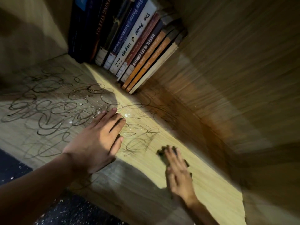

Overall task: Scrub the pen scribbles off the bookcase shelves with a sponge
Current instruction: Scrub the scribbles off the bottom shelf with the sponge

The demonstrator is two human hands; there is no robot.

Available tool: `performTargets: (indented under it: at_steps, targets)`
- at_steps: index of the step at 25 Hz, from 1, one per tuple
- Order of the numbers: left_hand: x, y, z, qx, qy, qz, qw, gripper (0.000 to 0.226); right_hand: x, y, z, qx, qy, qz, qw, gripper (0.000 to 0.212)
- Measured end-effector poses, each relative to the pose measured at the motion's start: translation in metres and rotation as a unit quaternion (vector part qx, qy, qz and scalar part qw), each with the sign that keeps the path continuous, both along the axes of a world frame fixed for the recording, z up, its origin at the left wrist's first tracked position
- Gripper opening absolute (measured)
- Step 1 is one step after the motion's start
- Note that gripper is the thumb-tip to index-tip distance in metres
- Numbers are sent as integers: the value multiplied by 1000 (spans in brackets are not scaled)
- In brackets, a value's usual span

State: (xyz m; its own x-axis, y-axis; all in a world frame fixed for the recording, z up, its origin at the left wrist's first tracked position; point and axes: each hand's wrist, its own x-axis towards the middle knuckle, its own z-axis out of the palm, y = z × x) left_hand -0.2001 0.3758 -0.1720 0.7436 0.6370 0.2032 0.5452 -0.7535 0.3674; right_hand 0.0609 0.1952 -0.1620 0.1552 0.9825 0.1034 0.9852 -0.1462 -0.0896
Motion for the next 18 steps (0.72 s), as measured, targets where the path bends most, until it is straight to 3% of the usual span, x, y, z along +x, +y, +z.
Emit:
performTargets:
  at_steps: [2, 4, 6, 8, 11, 13, 16, 18]
  targets:
    - [1, -1, 1, -1, -6, 9, 1000, 70, 19, 31, 2, -1, 67, -197, 978, 55]
    - [2, 0, -1, -17, -13, 13, 1000, 70, 0, 67, 3, -4, 49, -273, 961, 65]
    - [0, 1, -6, -34, -4, 13, 999, 69, -44, 72, 2, -1, 47, -190, 981, 64]
    - [-1, 3, -4, 4, -13, 14, 1000, 67, -73, 39, 3, -20, 59, -27, 998, 55]
    - [8, -2, 2, 74, -6, -40, 996, 59, -44, -14, 8, -32, 76, 70, 994, 47]
    - [13, 1, 2, 65, -19, -41, 997, 56, 4, -9, 11, -9, 108, -16, 994, 49]
    - [16, 10, -2, -19, -83, 17, 996, 55, 72, 23, -1, 0, 128, -212, 969, 68]
    - [18, 13, -4, -19, -80, 17, 996, 54, 98, 59, -8, -26, 101, -268, 958, 58]
